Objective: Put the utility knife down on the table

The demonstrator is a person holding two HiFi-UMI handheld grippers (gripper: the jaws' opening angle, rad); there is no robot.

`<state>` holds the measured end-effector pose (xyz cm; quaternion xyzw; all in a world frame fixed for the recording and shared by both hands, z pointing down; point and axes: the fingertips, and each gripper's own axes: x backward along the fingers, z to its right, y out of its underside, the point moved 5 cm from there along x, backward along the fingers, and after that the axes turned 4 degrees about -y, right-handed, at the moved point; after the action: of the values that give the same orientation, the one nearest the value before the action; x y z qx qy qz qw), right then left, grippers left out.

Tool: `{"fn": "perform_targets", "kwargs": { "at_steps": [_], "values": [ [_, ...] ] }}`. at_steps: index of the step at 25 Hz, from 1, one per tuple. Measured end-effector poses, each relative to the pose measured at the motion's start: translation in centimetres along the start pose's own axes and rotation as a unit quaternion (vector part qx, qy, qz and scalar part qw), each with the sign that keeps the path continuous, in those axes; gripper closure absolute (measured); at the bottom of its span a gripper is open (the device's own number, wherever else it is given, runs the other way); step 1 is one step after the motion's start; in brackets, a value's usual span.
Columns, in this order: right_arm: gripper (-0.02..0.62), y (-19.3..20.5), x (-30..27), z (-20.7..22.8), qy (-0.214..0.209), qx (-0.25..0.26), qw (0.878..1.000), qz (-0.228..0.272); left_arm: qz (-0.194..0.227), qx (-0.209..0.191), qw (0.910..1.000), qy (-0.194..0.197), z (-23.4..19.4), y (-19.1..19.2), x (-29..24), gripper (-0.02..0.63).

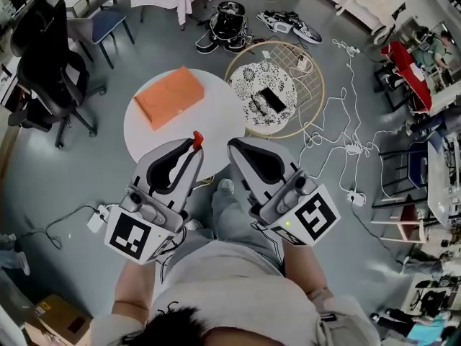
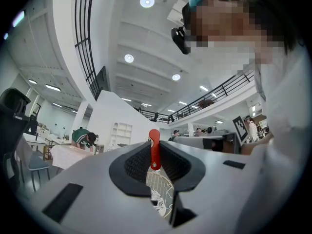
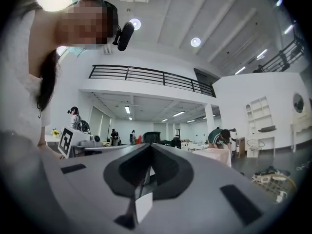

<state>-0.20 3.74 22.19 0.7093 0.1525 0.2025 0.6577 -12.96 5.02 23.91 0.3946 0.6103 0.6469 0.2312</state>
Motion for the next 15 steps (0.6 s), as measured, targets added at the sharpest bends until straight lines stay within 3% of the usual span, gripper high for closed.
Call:
{"fn": "perform_targets", "kwargs": {
  "at_steps": [15],
  "values": [
    [0.586, 1.0, -3.0, 11.1, -0.018, -0.006, 1.0, 0.0, -0.021, -0.004, 0.9998, 0.006, -2.9, 3.0, -10.4, 0.549]
  ]
}}
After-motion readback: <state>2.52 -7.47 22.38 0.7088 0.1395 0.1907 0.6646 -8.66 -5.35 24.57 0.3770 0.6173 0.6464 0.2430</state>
